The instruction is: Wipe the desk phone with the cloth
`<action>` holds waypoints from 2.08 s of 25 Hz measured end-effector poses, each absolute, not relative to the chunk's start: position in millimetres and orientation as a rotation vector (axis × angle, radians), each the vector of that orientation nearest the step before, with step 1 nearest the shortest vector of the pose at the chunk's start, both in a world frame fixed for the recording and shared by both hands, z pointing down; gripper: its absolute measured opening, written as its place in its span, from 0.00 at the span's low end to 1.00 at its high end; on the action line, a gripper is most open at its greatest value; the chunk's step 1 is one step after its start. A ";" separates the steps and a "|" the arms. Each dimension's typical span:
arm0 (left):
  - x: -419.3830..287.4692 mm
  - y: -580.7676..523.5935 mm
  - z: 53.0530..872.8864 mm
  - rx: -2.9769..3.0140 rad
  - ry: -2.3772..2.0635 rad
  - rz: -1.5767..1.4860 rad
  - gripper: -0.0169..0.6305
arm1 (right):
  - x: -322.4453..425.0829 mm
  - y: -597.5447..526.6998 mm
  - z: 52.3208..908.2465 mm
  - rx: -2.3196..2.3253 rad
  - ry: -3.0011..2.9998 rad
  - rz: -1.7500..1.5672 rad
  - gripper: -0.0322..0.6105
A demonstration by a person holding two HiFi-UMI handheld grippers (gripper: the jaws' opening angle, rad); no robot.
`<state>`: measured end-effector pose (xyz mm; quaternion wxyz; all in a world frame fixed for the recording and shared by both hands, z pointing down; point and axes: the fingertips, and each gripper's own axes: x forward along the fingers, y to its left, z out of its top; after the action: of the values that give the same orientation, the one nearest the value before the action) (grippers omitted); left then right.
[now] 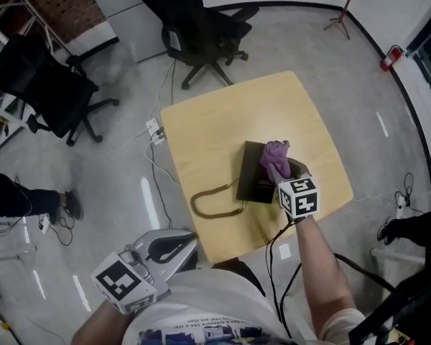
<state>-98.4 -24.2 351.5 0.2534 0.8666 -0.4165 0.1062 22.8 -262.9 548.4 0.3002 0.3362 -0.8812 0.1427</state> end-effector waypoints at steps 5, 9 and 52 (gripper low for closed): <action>-98.4 -25.2 360.1 2.377 -1.123 0.328 0.03 | 24.4 -237.5 564.4 0.859 -2.298 0.366 0.25; -86.5 -30.6 355.2 2.370 -1.088 0.321 0.03 | 25.5 -216.0 574.9 0.839 -2.275 0.364 0.25; -65.1 -22.2 357.9 2.395 -1.019 0.374 0.03 | 63.6 -183.5 603.0 0.874 -2.252 0.509 0.24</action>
<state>-65.1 -22.2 357.9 0.2533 0.8812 -0.3748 0.1376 63.6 -183.5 603.0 0.3301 0.3342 -0.8611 0.1945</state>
